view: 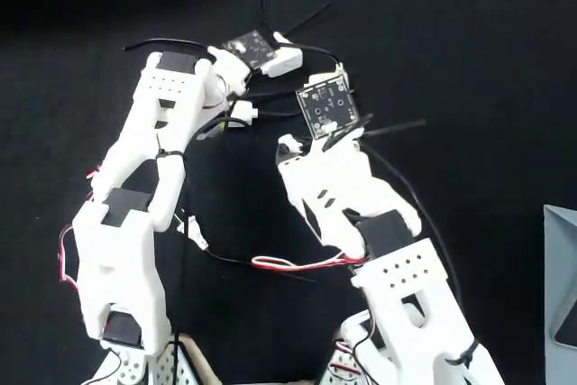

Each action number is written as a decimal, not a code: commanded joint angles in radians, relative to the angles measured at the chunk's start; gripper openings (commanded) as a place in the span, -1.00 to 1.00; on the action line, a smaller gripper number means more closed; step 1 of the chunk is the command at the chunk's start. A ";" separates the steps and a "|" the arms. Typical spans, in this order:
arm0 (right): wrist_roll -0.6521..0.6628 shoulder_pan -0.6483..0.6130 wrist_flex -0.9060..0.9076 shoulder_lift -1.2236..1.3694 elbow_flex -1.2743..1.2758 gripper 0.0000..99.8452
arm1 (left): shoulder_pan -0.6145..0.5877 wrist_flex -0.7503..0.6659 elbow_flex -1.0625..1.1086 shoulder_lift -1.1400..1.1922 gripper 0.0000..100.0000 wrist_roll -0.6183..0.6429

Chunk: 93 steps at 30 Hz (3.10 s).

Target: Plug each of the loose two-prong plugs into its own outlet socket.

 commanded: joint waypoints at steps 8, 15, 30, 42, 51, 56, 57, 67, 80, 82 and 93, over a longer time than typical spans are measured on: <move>0.006 0.009 -0.021 -0.022 0.007 -0.98 | 0.018 -0.264 -0.030 0.041 -0.41 -0.017; 0.006 0.008 -0.021 -0.022 0.007 -0.98 | 0.022 -0.446 -0.039 0.181 -0.41 -0.014; 0.006 0.008 -0.021 -0.022 0.007 -0.98 | 0.024 -0.451 -0.004 0.232 -0.93 -0.020; 0.006 0.008 -0.021 -0.022 0.007 -0.98 | 0.047 -0.072 -0.042 0.077 -0.94 -0.018; 0.006 0.008 -0.021 -0.022 0.007 -0.98 | 0.058 0.054 0.186 -0.110 -0.94 -0.020; 0.006 0.008 -0.021 -0.022 0.007 -0.98 | 0.038 0.044 0.430 -0.301 -0.94 -0.020; 0.006 0.003 -0.021 -0.022 0.007 -0.98 | 0.038 0.032 0.484 -0.347 -0.94 -0.020; 0.006 -0.037 -0.014 -0.022 0.010 -0.98 | 0.035 -0.256 1.093 -0.941 -0.83 -0.020; 0.006 -0.038 -0.020 -0.022 0.024 -0.98 | 0.074 -0.387 1.376 -1.301 -0.44 -0.009; 0.006 -0.038 -0.020 -0.022 0.024 -0.98 | 0.081 -0.391 1.376 -1.300 -0.44 0.015; 0.006 -0.038 -0.020 -0.022 0.025 -0.98 | -0.002 -0.654 1.287 -0.985 -0.44 0.043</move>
